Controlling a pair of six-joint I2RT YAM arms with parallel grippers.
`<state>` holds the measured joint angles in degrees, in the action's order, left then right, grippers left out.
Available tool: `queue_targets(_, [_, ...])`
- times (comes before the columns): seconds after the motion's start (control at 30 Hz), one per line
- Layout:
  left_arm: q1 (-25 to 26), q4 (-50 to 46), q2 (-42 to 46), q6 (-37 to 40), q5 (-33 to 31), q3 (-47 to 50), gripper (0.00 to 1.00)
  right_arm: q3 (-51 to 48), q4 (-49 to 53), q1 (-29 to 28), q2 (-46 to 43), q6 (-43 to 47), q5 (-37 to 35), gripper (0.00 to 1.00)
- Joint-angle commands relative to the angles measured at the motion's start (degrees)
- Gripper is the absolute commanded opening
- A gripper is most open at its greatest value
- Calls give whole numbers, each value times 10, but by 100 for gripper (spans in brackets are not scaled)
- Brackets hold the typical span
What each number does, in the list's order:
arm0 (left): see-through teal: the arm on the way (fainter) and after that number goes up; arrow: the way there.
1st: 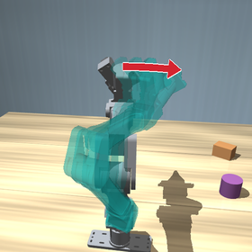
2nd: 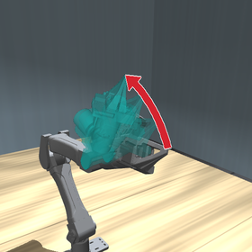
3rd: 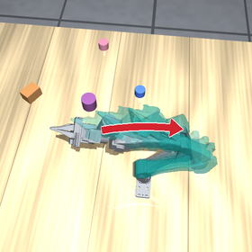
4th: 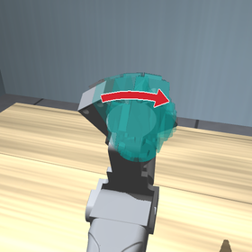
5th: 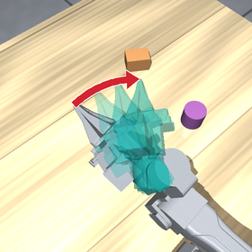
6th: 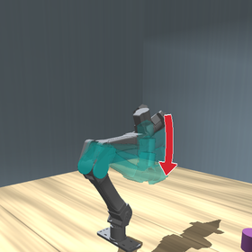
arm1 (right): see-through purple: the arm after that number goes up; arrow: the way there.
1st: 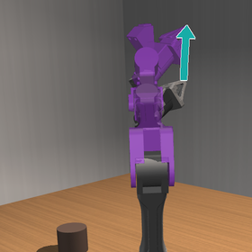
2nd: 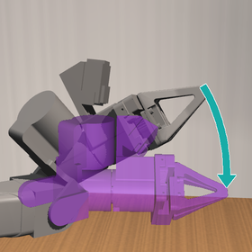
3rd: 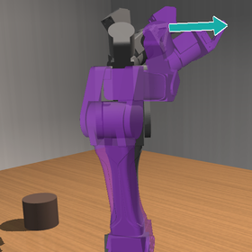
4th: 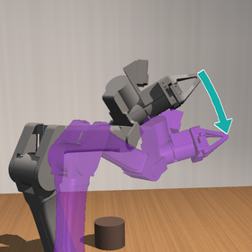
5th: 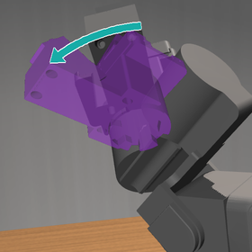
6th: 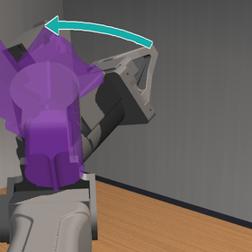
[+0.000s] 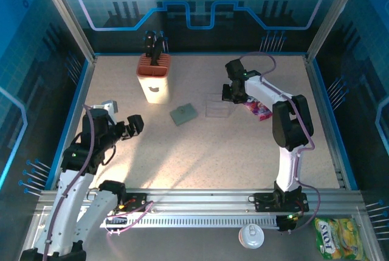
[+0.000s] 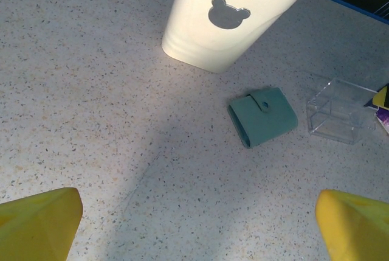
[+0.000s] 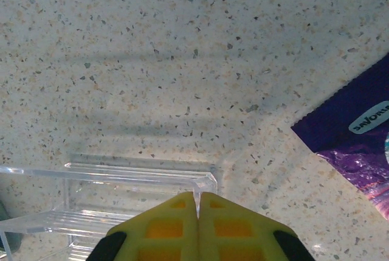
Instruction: Take the credit cards out of the card holder
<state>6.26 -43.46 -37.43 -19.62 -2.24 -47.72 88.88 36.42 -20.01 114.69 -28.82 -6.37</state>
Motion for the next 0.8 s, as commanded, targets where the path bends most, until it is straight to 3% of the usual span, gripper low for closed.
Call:
queue_targets(0.0, [9,-2,2,-11,-9,7,99,14,5,6,9,12,14,9])
queue_targets(0.23, [14,-3,2,-11,-14,7,99,17,10,6,2,20,13,18])
queue_targets(0.77, [18,-1,2,-13,-10,9,99,25,39,-11,-70,23,14,27])
